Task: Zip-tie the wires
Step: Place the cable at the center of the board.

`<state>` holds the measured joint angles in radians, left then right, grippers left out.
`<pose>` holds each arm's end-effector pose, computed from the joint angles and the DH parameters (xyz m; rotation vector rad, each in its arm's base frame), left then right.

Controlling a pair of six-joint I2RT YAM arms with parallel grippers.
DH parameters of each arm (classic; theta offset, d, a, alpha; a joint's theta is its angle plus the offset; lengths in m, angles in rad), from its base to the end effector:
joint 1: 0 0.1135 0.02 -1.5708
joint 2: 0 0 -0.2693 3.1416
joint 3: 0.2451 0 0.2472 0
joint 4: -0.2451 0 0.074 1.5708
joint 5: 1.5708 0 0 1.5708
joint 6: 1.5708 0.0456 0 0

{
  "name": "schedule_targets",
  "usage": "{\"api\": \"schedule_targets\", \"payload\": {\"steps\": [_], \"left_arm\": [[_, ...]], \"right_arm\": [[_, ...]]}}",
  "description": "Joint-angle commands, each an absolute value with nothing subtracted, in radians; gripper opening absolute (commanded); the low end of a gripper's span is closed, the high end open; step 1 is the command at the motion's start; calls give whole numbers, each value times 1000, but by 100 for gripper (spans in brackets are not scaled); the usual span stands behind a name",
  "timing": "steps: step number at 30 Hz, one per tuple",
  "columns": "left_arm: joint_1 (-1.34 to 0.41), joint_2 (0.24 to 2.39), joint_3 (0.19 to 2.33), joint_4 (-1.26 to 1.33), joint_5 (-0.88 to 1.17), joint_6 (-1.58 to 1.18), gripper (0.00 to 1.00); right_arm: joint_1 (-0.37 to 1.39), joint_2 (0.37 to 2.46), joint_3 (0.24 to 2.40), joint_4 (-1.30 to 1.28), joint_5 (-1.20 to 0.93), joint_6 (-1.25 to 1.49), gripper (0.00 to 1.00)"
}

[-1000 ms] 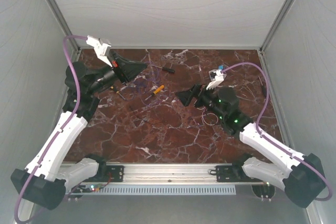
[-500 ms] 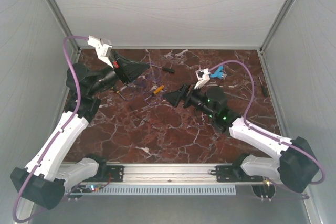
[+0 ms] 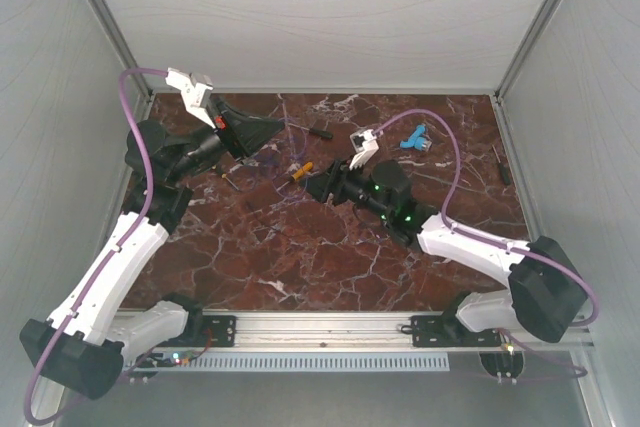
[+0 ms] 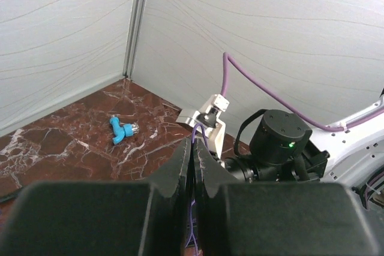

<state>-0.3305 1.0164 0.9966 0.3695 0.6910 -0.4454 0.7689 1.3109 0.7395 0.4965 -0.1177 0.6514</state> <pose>0.2003 -0.0994 0.4351 0.5612 1.2646 -1.0751 0.2147 0.2152 0.2856 -0.2016 1.7714 1.1563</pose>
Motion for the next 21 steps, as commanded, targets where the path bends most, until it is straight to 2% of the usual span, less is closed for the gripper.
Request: {"api": "schedule_targets", "payload": {"steps": [1, 2, 5, 8, 14, 21], "left_arm": [[-338, 1011, 1011, 424, 681, -433, 0], [-337, 1010, 1012, 422, 676, -428, 0], [-338, 1005, 1007, 413, 673, -421, 0], [-338, 996, 985, 408, 662, -419, 0], [-340, 998, 888, 426, 679, -467, 0], [-425, 1143, 844, 451, 712, -440, 4]], "right_arm": [[812, 1305, 760, 559, -126, 602, 39], [815, 1302, 752, 558, -126, 603, 31], [818, 1283, 733, 532, -111, 599, 0], [818, 1226, 734, 425, -37, 561, 0], [815, 1052, 793, 47, 260, 485, 0], [802, 921, 838, -357, 424, 496, 0]]}}
